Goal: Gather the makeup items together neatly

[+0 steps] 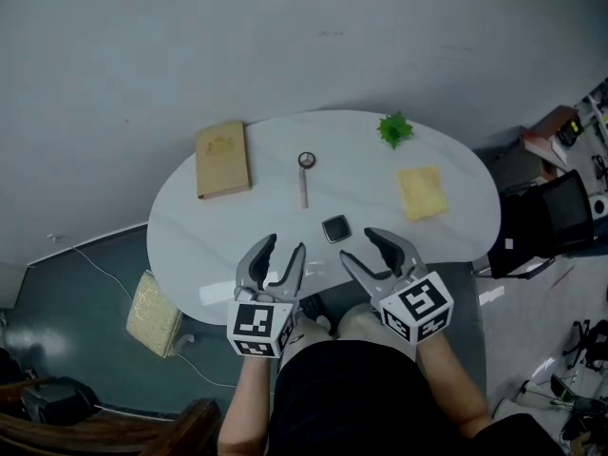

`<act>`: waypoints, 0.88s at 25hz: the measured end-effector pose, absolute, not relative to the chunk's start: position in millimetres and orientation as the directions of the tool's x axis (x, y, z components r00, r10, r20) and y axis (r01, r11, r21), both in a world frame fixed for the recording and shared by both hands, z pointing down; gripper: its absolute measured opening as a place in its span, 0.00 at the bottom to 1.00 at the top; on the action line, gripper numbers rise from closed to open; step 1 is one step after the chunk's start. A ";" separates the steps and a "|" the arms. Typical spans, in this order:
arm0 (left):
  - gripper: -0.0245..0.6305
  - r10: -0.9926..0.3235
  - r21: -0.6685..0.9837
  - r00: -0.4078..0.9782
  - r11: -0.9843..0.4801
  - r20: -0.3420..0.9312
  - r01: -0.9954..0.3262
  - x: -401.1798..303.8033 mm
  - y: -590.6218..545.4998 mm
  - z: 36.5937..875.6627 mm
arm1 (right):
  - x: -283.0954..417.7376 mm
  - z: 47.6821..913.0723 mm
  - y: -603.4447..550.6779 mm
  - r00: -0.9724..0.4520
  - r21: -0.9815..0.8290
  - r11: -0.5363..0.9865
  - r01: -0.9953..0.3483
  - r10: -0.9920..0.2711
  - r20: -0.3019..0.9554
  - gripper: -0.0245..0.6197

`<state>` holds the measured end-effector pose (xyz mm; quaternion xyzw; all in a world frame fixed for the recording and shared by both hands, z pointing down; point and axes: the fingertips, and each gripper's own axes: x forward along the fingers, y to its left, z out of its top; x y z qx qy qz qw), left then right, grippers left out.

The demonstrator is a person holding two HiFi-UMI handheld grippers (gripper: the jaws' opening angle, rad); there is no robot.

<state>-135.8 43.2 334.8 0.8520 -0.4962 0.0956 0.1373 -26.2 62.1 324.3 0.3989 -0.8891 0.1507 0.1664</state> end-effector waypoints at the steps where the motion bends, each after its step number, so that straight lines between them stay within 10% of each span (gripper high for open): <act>1: 0.34 -0.816 0.142 0.491 -0.471 0.305 -0.871 -136.8 42.6 338.4 | -26.7 327.0 62.7 -0.623 -0.134 0.635 -0.761 -0.658 0.422 0.38; 22: 0.34 -0.784 0.189 0.468 -0.428 0.408 -0.884 -132.7 40.0 382.4 | -24.1 398.6 43.7 -0.643 -0.160 0.682 -0.714 -0.548 0.534 0.39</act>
